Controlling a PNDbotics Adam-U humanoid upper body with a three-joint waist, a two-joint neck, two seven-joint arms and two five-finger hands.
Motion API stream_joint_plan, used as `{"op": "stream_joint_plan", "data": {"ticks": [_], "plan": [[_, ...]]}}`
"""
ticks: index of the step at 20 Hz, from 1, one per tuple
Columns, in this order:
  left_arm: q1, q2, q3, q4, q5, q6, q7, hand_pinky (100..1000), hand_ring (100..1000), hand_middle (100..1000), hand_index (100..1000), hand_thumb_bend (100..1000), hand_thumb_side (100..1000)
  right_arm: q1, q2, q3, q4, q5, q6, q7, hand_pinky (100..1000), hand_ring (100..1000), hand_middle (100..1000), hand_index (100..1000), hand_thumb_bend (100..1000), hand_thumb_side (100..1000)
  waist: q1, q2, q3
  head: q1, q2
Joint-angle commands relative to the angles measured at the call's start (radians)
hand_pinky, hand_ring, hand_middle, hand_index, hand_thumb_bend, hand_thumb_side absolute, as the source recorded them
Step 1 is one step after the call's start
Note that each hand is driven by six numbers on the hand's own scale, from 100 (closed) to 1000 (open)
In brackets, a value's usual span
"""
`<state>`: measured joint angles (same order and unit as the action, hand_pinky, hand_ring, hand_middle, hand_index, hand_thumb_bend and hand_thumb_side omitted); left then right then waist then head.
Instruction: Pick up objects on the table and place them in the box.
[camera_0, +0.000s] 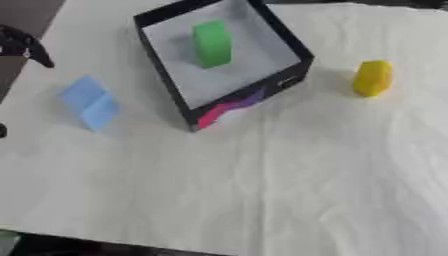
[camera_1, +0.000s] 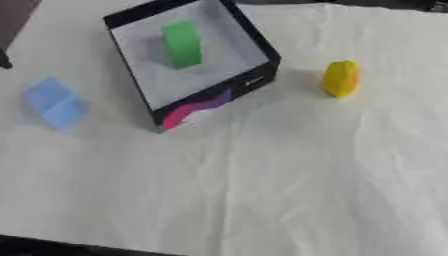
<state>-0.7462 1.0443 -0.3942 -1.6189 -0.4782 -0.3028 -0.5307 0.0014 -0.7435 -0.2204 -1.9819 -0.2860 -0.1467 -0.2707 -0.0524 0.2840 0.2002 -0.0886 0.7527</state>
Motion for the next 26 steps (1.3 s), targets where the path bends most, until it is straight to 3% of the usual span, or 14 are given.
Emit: {"op": "stream_joint_plan", "data": {"ticks": [1,13,26], "plan": [[-0.040,0.005,-0.003,-0.007,0.008,-0.005,0.001,849,834,795,861,788,100,-0.001,-0.017,-0.007,-0.018,0.005,0.003,-0.002,962,837,789,854,100,367,0.016,-0.001,-0.001,-0.002,-0.009],[-0.129,-0.063,-0.073,0.061,-0.015,-0.061,-0.104,858,857,803,859,797,100,0.000,-0.012,-0.008,-0.018,0.008,0.014,-0.012,962,832,784,851,100,376,0.025,0.008,-0.011,0.015,-0.018],[-0.151,-0.102,-0.109,0.155,-0.092,-0.154,-0.102,857,862,808,856,784,100,-0.003,-0.004,-0.005,-0.018,0.018,0.023,-0.006,967,832,782,851,100,406,0.031,0.019,-0.021,0.023,-0.024]]}}
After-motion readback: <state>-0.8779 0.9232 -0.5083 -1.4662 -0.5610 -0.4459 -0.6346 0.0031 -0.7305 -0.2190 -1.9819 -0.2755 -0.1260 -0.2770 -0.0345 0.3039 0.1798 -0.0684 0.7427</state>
